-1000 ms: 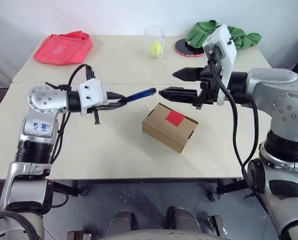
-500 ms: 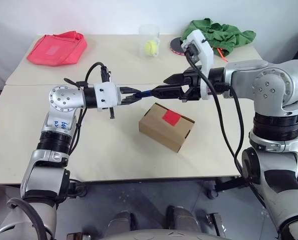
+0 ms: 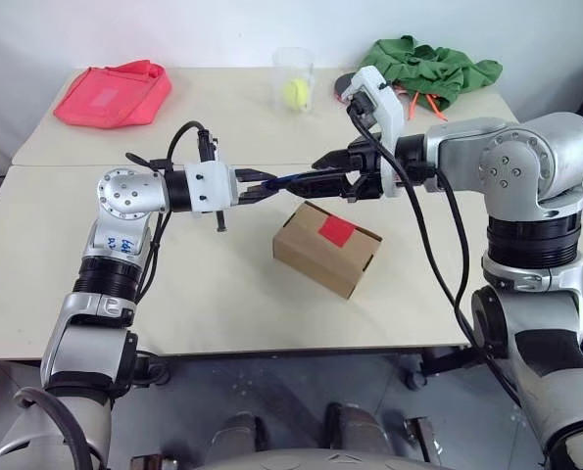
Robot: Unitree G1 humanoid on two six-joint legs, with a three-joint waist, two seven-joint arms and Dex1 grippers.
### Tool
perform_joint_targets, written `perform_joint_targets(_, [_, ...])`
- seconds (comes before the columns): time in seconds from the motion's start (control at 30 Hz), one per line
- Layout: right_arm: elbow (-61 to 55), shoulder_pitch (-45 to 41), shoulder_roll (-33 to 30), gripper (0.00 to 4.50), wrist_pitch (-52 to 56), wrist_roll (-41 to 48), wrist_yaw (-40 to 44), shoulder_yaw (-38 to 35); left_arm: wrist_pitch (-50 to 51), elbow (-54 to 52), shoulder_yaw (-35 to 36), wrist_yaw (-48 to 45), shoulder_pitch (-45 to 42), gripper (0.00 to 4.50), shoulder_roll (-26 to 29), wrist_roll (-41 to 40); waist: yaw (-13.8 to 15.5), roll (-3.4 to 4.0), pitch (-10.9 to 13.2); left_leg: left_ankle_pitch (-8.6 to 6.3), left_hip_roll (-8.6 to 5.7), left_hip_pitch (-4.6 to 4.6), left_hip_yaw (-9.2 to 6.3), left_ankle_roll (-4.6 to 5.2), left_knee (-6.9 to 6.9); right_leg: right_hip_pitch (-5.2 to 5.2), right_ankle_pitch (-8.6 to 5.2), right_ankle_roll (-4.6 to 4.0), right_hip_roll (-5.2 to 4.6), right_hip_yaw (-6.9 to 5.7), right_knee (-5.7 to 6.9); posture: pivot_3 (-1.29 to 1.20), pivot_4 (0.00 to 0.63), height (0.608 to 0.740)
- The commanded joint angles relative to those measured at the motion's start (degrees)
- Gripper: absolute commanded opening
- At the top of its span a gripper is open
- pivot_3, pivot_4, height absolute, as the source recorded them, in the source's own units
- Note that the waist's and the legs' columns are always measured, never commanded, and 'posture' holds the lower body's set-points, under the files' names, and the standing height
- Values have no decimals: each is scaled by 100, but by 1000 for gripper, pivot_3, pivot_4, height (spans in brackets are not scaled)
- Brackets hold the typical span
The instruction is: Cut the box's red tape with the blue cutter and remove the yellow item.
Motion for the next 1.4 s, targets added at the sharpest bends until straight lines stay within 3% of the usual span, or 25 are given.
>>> perform_joint_targets(0.03, [-74,-202,-15,4465,-102,107,9,-98,-13,-136,65,79,-145,385,28,-74,0,0,0,0,0,0,0,0,0,0,0,0,0,0,0,0,150,740])
perform_joint_targets(0.3, [-99,-150,18,4465,-80,144,-77,-143,38,-148,69,105,-125,385,20,-78,0,0,0,0,0,-2,-1,0,0,0,0,0,0,-1,0,0,150,740])
perform_joint_targets(0.4, [-114,-90,-49,3892,-164,74,-96,-26,57,-158,68,111,-131,385,14,-85,0,0,0,0,0,-2,-1,0,0,0,0,0,0,-2,0,0,150,740])
perform_joint_targets(0.77, [-128,-112,-80,204,-45,137,-86,11,96,-153,77,123,-154,385,11,-97,0,0,0,0,0,-2,-2,0,0,0,0,0,0,-2,0,0,150,740])
perform_joint_targets(0.97, [-275,-126,-117,177,4,222,-62,-1,346,-157,77,58,-151,385,11,-167,0,0,0,0,0,-3,-2,0,0,0,0,0,0,-3,0,0,150,740])
perform_joint_targets(1.4, [-259,-368,-454,177,-88,172,-137,-73,2158,-409,475,78,-185,4323,126,-669,-2,0,0,0,2,-5,-4,0,0,-2,0,0,0,-4,-1,0,150,740])
